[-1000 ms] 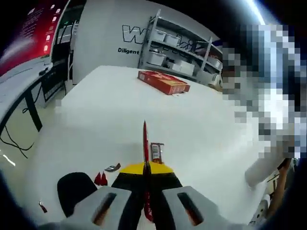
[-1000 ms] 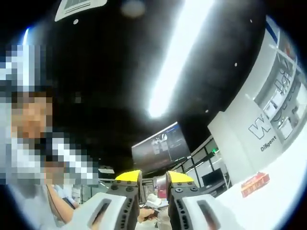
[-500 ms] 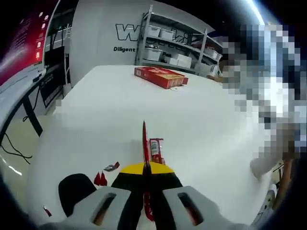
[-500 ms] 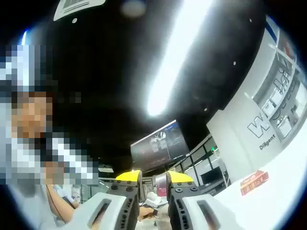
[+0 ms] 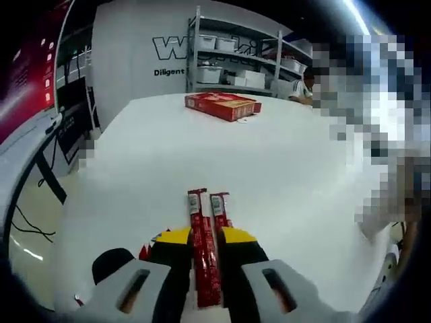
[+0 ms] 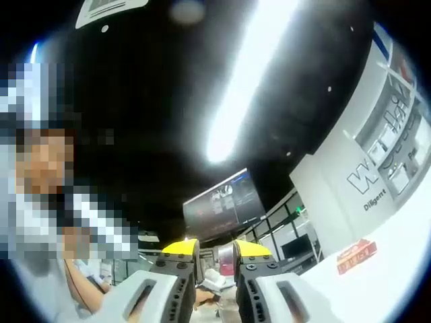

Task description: Tear open the coffee pouch, take out the coffee, and pour the coffee from the pouch into the cup

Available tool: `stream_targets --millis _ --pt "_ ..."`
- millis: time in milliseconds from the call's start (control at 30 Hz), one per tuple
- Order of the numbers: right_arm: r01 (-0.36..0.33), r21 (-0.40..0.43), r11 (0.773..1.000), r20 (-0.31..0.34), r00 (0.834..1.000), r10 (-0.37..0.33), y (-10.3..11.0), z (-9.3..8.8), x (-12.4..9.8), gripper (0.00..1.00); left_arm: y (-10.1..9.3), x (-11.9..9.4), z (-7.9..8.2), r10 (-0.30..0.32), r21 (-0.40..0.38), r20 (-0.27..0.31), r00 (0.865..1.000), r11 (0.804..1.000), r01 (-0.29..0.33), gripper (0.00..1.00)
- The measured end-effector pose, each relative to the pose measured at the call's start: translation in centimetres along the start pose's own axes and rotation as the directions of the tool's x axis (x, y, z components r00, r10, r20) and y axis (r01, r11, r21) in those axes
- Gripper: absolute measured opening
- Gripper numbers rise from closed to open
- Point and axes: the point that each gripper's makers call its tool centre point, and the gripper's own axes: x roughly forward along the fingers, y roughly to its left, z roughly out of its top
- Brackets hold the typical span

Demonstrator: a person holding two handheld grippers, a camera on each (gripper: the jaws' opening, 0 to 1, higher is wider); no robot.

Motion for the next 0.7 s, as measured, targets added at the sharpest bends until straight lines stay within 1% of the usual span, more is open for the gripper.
stream_targets --millis 100,133,167,200,233,267,333,367,433,467,500,533,567,600,633,667,700 --pt "0.01 -0.008 1.0 -0.001 1.0 -0.01 0.1 0.1 0.0 0.22 -0.4 -1.4 1.1 0.015 0.011 0.09 0.996 1.0 -0.016 0.27" --pt "0.023 -0.02 1.0 -0.008 1.0 -0.023 0.0 0.1 0.1 0.22 -0.7 -2.1 1.6 0.023 0.014 0.136 0.99 1.0 -0.025 0.28" --pt "0.039 -0.038 0.999 -0.02 0.999 -0.04 -0.1 0.0 0.1 0.23 -1.1 -3.0 2.3 0.024 0.019 0.186 0.982 0.999 -0.028 0.28" --pt "0.061 -0.065 0.996 -0.033 0.997 -0.063 -0.3 -0.1 0.1 0.25 -1.6 -4.0 3.0 0.019 0.036 0.242 0.97 0.999 -0.029 0.27" --pt "0.077 -0.085 0.993 -0.046 0.996 -0.081 -0.5 -0.3 0.2 0.27 -1.5 -4.2 4.3 0.019 0.046 0.303 0.953 0.998 -0.034 0.27" --pt "0.094 -0.102 0.99 -0.076 0.992 -0.102 -0.7 -0.6 0.2 0.29 -1.3 -4.7 5.2 0.019 0.06 0.344 0.939 0.997 -0.042 0.29" --pt "0.121 -0.137 0.983 -0.091 0.987 -0.134 -0.9 -0.7 0.4 0.31 -1.9 -5.9 6.0 0.005 0.077 0.39 0.921 0.996 -0.038 0.31" --pt "0.135 -0.164 0.977 -0.085 0.985 -0.15 -0.9 -0.5 0.4 0.32 -2.6 -7.0 6.7 -0.008 0.091 0.439 0.898 0.995 -0.035 0.33" --pt "0.156 -0.191 0.969 -0.077 0.982 -0.173 -1.0 -0.2 0.3 0.34 -3.3 -8.3 7.4 -0.027 0.097 0.483 0.875 0.995 -0.023 0.36" --pt "0.169 -0.207 0.964 -0.07 0.98 -0.187 -1.0 0.1 0.3 0.35 -3.7 -8.9 7.9 -0.044 0.114 0.517 0.855 0.993 -0.017 0.35" --pt "0.178 -0.22 0.959 -0.067 0.978 -0.197 -1.0 0.3 0.2 0.36 -4.4 -9.7 8.4 -0.076 0.157 0.555 0.829 0.987 -0.015 0.34" --pt "0.186 -0.228 0.956 -0.065 0.976 -0.205 -1.1 0.4 0.2 0.38 -4.8 -10.1 8.7 -0.104 0.185 0.581 0.808 0.983 -0.006 0.34" --pt "0.194 -0.243 0.95 -0.063 0.975 -0.215 -1.0 0.7 0.2 0.4 -5.1 -10.4 9.1 -0.127 0.19 0.602 0.788 0.982 0.013 0.37" --pt "0.2 -0.258 0.945 -0.062 0.973 -0.223 -0.9 0.9 0.2 0.41 -5.4 -10.7 9.2 -0.141 0.186 0.601 0.787 0.982 0.034 0.39" --pt "0.204 -0.27 0.941 -0.063 0.971 -0.229 -0.8 1.1 0.1 0.41 -5.7 -11.2 9.6 -0.162 0.187 0.623 0.765 0.981 0.055 0.41" --pt "0.206 -0.278 0.938 -0.065 0.97 -0.232 -0.7 1.2 0.1 0.42 -5.9 -11.5 9.8 -0.17 0.19 0.633 0.755 0.98 0.061 0.42" --pt "0.214 -0.291 0.932 -0.07 0.967 -0.244 -0.6 1.5 0.1 0.43 -6.0 -12.1 9.9 -0.171 0.187 0.634 0.754 0.98 0.065 0.42"
